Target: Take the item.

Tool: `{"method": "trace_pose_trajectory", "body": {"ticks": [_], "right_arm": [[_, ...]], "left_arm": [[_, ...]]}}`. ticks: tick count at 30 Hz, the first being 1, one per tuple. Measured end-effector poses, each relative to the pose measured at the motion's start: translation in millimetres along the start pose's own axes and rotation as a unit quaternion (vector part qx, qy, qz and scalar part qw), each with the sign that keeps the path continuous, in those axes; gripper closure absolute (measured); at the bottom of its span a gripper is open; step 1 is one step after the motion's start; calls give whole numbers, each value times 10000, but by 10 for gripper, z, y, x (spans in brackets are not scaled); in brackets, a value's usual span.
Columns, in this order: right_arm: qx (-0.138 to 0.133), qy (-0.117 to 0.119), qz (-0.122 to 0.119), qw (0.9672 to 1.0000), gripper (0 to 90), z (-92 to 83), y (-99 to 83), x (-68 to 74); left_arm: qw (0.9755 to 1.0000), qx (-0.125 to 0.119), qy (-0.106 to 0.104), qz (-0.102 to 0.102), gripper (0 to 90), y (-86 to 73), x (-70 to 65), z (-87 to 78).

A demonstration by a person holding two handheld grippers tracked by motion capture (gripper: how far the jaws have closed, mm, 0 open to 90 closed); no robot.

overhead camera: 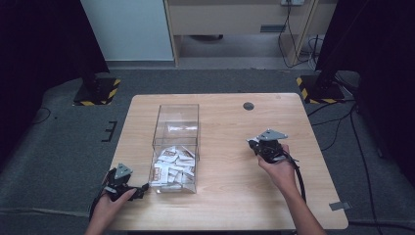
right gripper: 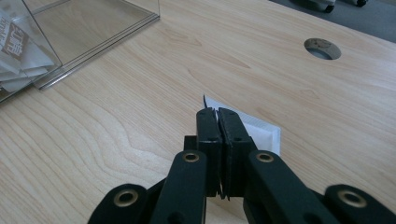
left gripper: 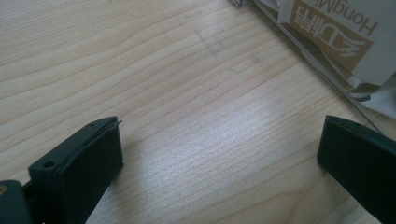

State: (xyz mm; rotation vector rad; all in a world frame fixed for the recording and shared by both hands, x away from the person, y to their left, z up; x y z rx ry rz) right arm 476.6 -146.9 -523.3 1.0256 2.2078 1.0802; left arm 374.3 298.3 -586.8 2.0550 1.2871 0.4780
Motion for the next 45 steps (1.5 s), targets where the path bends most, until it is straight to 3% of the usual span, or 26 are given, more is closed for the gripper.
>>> {"method": "trace_pose_trajectory", "body": {"ticks": [21, 31, 36, 41, 45], "right_arm": [[179, 128, 9, 9998, 844, 199, -87, 115], [144, -12, 193, 9997, 535, 167, -60, 85], [172, -249, 251, 9992, 343, 97, -61, 22], [63, -449, 333, 9984, 255, 7, -106, -40], [91, -477, 462, 9977, 198, -55, -218, -85]], "left_arm": [[10000, 4, 0, 8, 0, -1, 1, -1], [10000, 0, 0, 1, 0, 0, 0, 0], [10000, -3, 1, 0, 0, 0, -1, 0], [10000, -1, 1, 0, 0, -1, 0, -1], [10000, 2, 2, 8, 0, -1, 1, -1]]}}
Point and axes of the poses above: each handheld gripper's, and its own axes: z roughly forward along the jaws, y roughly out of its top, x roughly to its left, the point moved 7 cm from there along z, roughly forward along the jaws, and after that the axes turned 3 degrees about -z, right-handed, at the moved point
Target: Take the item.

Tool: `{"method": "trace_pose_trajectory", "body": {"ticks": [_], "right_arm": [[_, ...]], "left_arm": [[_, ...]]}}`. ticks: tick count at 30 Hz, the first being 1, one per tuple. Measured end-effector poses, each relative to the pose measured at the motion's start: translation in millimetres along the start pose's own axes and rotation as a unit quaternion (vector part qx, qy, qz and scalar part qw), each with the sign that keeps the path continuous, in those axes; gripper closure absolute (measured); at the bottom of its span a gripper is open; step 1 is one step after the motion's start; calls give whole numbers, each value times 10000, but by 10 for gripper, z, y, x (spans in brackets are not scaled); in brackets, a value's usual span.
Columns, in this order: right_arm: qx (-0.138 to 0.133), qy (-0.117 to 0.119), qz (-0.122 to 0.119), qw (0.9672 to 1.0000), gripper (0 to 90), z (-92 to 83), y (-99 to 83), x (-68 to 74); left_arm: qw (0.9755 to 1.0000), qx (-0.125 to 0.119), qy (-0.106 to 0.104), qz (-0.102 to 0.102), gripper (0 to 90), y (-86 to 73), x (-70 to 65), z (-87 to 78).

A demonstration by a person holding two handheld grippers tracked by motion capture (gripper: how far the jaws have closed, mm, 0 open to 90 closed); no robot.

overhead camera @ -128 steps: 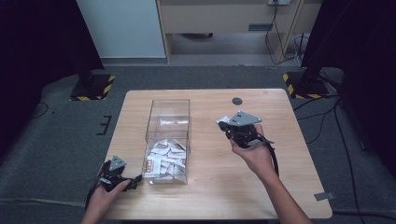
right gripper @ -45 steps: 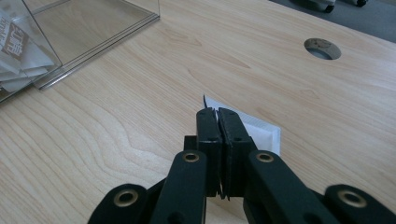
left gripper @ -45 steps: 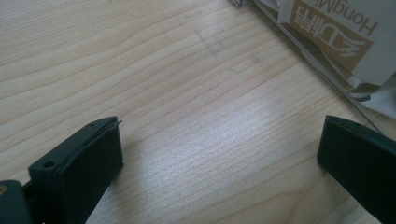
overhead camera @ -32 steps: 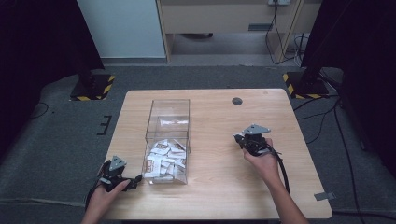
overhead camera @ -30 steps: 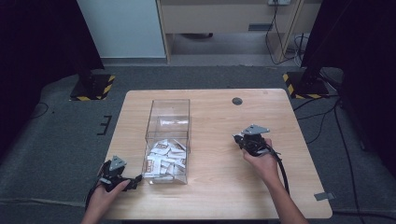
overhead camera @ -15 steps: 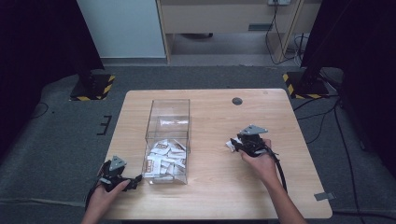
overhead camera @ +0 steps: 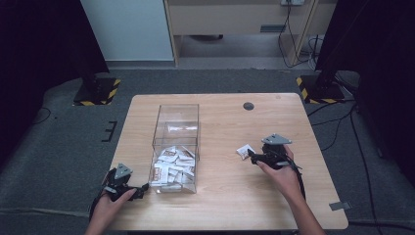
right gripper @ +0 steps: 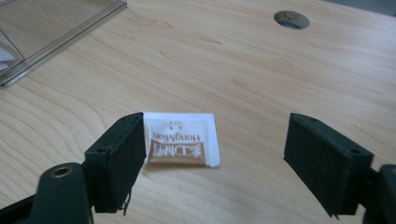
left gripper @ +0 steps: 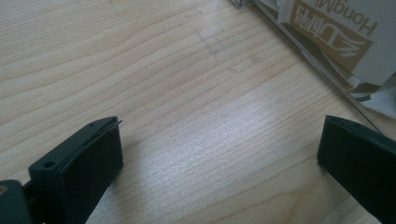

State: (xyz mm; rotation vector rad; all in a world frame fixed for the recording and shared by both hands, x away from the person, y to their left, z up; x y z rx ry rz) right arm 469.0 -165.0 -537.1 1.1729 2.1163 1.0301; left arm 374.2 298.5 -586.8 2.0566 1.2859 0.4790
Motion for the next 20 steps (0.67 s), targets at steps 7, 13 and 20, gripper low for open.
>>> {"method": "trace_pose_trajectory", "body": {"ticks": [7, 13, 20], "right_arm": [[253, -3, 272, 9993, 108, -47, -274, -101], [564, 165, 270, 9979, 68, -20, -448, -79], [885, 176, 200, 9957, 66, 69, -555, -13]], "left_arm": [[10000, 1, 0, 1, 0, 0, 0, 0], [10000, 1, -1, -1, 0, 0, 0, 0], [10000, 2, -2, -1, 0, 0, 0, 0]]}}
Point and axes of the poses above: each handheld gripper's, and its own axes: z roughly forward along the jaws, y roughly out of its top, x roughly to its left, the point moved 7 cm from there along z, roughly forward along the jaws, and after that the axes turned 3 degrees about -z, right-handed, at the moved point
